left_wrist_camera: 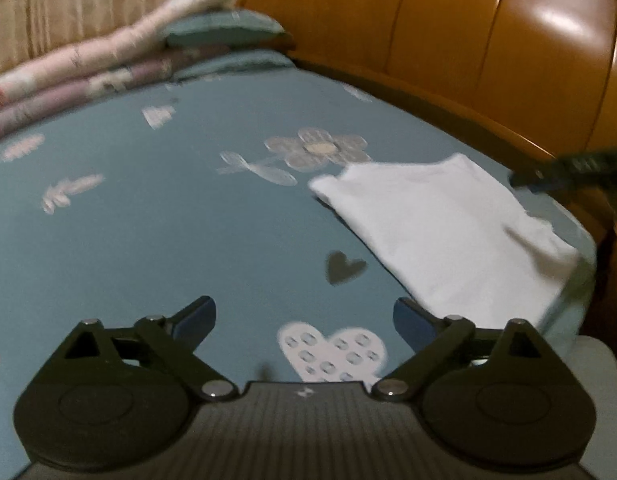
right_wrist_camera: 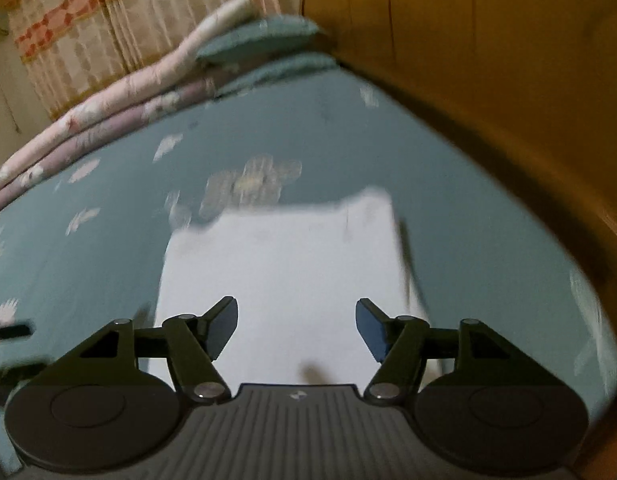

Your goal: Fold clothes

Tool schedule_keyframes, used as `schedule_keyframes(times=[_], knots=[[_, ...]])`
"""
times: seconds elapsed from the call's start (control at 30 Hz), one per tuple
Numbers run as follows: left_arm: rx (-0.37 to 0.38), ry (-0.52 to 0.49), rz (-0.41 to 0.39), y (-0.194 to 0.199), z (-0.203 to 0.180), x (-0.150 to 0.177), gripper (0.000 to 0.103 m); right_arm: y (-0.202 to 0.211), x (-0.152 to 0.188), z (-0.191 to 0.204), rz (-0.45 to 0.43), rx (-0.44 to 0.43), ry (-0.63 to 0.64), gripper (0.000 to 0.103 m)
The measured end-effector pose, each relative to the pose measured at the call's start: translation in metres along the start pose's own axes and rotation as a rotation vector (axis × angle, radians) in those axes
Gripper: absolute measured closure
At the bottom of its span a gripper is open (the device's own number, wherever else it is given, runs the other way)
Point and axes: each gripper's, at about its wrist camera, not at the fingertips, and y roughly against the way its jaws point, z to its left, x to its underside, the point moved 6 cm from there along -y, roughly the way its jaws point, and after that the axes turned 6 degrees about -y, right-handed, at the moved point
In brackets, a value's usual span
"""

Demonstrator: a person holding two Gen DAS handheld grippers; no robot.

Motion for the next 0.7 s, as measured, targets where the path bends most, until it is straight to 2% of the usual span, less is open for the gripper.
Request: schedule_keyframes(times=[0.1,0.2,0.33,0.43,0.53,0.7], knots=[[-0.046,-0.006,-0.023,-0.002,0.01,0.0,0.007,-0.04,-0.032,-0.006,-0.005,-0.004,-0.015,0.032],[-0.093,-0.021,-0.015,-0.01,0.019,0.002,0.007,-0.083,-0.046,-0.012,0.019,0.007,-0.03,0.032],[-0.076,-0.008,-0.001,-0.017,0.028,0.006,0.007,-0.121,-0.045,-0.021,0.029,0.052,-0.012,0.032],[-0.067,0.0,-0.006,-0.019,0.031,0.005,0.007,-0.123,-0.052,-0.028,0.01,0.08,-0.02,0.032],[-0.083,-0.018,-0.018,-0.019,0.031,0.002,0.007,-0.096,-0.053,-0.029,-0.005,0.068,-0.067,0.031],[-0.092,-0.013,-0.014,-0.018,0.029,0.003,0.007,-0.071,-0.03,-0.021,0.037,0.018,-0.071,0.021]])
